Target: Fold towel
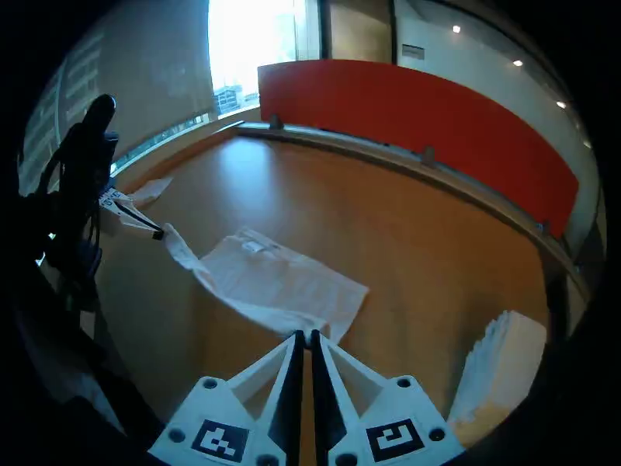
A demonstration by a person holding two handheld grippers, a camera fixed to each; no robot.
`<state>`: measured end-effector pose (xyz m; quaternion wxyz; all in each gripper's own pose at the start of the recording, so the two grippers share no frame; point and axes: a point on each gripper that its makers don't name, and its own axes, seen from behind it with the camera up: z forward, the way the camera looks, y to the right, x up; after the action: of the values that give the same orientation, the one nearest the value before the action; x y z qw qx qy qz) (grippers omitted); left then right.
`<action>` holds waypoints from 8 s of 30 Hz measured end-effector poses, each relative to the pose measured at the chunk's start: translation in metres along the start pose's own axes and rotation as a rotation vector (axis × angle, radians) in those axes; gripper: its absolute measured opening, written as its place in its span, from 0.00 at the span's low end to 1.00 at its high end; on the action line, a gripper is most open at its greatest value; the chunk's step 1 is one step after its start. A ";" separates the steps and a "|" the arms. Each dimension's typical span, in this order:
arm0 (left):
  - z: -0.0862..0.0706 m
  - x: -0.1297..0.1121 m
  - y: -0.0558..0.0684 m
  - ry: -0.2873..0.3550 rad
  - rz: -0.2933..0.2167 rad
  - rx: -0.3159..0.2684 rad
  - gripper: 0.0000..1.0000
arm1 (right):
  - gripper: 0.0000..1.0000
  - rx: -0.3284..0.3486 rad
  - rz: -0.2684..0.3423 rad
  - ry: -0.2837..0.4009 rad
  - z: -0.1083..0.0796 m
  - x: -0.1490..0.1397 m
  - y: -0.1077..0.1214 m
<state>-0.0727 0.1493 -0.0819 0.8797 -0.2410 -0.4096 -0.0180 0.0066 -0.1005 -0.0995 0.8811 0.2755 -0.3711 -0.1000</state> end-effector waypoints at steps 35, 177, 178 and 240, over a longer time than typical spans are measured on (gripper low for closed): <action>0.105 0.016 -0.047 -0.098 -0.072 0.017 0.03 | 0.07 -0.011 0.072 -0.104 0.106 -0.011 0.050; -0.036 -0.108 -0.111 -0.022 -0.308 0.346 0.93 | 0.03 0.039 -0.323 -0.037 0.084 0.051 -0.005; -0.037 -0.108 -0.111 -0.021 -0.308 0.347 0.93 | 0.03 0.041 -0.329 -0.036 0.085 0.053 -0.006; -0.077 -0.125 -0.100 0.070 -0.375 0.364 0.93 | 0.61 0.348 -0.538 -0.186 0.202 0.054 -0.153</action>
<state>-0.1237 0.0067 -0.1746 0.9035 0.0020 -0.4128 -0.1151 -0.0941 -0.3304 -0.0370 0.7250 0.4998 -0.3755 -0.2890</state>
